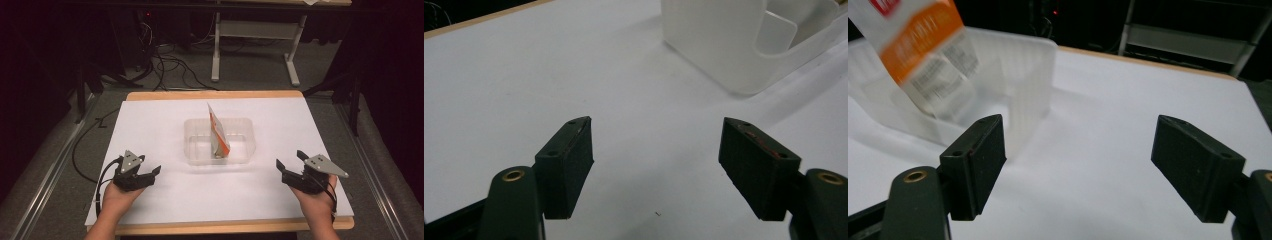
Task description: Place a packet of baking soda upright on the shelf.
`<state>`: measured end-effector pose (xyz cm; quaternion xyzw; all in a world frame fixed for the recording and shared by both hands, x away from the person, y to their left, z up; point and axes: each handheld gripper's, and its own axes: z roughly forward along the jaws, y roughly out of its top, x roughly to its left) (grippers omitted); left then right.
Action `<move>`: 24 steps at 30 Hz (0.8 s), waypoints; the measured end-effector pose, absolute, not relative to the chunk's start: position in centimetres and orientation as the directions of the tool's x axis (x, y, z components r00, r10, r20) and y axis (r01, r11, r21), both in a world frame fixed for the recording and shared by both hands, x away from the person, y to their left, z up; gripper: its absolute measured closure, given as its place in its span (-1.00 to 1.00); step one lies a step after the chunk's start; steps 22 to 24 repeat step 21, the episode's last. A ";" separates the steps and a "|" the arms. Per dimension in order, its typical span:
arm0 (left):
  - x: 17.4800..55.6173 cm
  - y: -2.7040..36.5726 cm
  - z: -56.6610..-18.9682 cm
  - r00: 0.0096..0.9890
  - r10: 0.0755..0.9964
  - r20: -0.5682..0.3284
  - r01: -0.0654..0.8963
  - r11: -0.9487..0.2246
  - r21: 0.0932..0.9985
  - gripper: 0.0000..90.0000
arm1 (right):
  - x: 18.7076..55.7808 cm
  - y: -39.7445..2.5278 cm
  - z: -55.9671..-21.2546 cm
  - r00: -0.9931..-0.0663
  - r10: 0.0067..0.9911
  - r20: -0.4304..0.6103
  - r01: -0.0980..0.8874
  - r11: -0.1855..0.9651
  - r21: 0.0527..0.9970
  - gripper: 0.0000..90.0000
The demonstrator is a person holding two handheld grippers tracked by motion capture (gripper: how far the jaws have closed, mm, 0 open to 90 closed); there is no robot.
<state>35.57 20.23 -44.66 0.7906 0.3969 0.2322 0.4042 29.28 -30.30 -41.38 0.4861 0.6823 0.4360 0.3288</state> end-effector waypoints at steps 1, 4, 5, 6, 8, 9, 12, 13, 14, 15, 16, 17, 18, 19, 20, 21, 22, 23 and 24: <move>35.6 20.2 -44.7 0.578 0.815 0.044 0.443 -0.358 0.822 -0.33 | 29.0 -30.7 -42.0 -0.308 0.951 -0.022 0.396 0.149 0.906 -0.46; 35.6 20.1 -44.7 0.574 0.817 0.045 0.446 -0.358 0.820 -0.33 | 28.9 -31.6 -42.6 -0.303 0.953 0.013 0.447 0.130 0.885 -0.47; 35.5 20.0 -44.8 0.574 0.818 0.048 0.446 -0.361 0.819 -0.33 | 29.0 -31.7 -42.7 -0.304 0.953 0.016 0.448 0.128 0.885 -0.46; 35.5 20.0 -44.8 0.573 0.818 0.051 0.447 -0.363 0.818 -0.33 | 29.1 -31.7 -42.8 -0.309 0.951 0.017 0.453 0.132 0.882 -0.46; 35.5 20.0 -44.8 0.568 0.822 0.049 0.448 -0.359 0.819 -0.33 | 29.4 -31.4 -43.1 -0.316 0.948 0.020 0.465 0.136 0.875 -0.44; 35.5 20.0 -44.7 0.566 0.823 0.045 0.451 -0.355 0.819 -0.33 | 29.5 -31.3 -43.2 -0.324 0.946 0.020 0.470 0.142 0.871 -0.44; 35.4 19.9 -44.8 0.566 0.823 0.047 0.451 -0.357 0.818 -0.33 | 29.7 -30.7 -43.3 -0.348 0.938 0.008 0.480 0.170 0.860 -0.44; 35.4 19.9 -44.8 0.567 0.822 0.049 0.451 -0.360 0.817 -0.33 | 29.7 -30.7 -43.4 -0.349 0.937 0.007 0.484 0.174 0.858 -0.44; 35.4 19.9 -44.8 0.567 0.822 0.050 0.451 -0.360 0.817 -0.33 | 29.7 -30.7 -43.4 -0.349 0.937 0.005 0.485 0.177 0.856 -0.44; 35.4 19.8 -44.8 0.567 0.822 0.051 0.449 -0.360 0.818 -0.33 | 29.8 -30.7 -43.4 -0.348 0.938 0.008 0.486 0.173 0.857 -0.44; 35.4 19.9 -44.8 0.568 0.822 0.049 0.449 -0.359 0.818 -0.33 | 29.8 -30.7 -43.4 -0.348 0.937 0.009 0.485 0.172 0.858 -0.44; 35.4 19.9 -44.8 0.568 0.822 0.048 0.449 -0.358 0.818 -0.33 | 29.8 -30.8 -43.4 -0.348 0.938 0.008 0.485 0.173 0.857 -0.43; 35.4 19.9 -44.8 0.568 0.822 0.047 0.449 -0.358 0.819 -0.33 | 29.9 -30.9 -43.5 -0.341 0.940 0.014 0.490 0.165 0.856 -0.43; 35.4 19.9 -44.8 0.568 0.822 0.043 0.449 -0.353 0.821 -0.33 | 29.8 -30.9 -43.5 -0.336 0.942 0.017 0.495 0.161 0.854 -0.43; 35.4 19.9 -44.7 0.567 0.823 0.039 0.450 -0.349 0.822 -0.33 | 29.9 -31.0 -43.5 -0.336 0.942 0.015 0.494 0.162 0.854 -0.43; 35.4 19.9 -44.7 0.563 0.826 0.038 0.451 -0.345 0.823 -0.33 | 29.9 -31.1 -43.5 -0.332 0.943 0.018 0.497 0.159 0.853 -0.44; 35.4 19.9 -44.7 0.563 0.826 0.038 0.451 -0.345 0.823 -0.33 | 29.9 -31.1 -43.5 -0.332 0.943 0.018 0.497 0.159 0.853 -0.44; 35.4 19.9 -44.7 0.563 0.826 0.038 0.451 -0.345 0.823 -0.33 | 29.9 -31.1 -43.5 -0.332 0.943 0.018 0.497 0.159 0.853 -0.44; 35.4 19.9 -44.7 0.563 0.826 0.038 0.451 -0.345 0.823 -0.33 | 29.9 -31.1 -43.5 -0.332 0.943 0.018 0.497 0.159 0.853 -0.44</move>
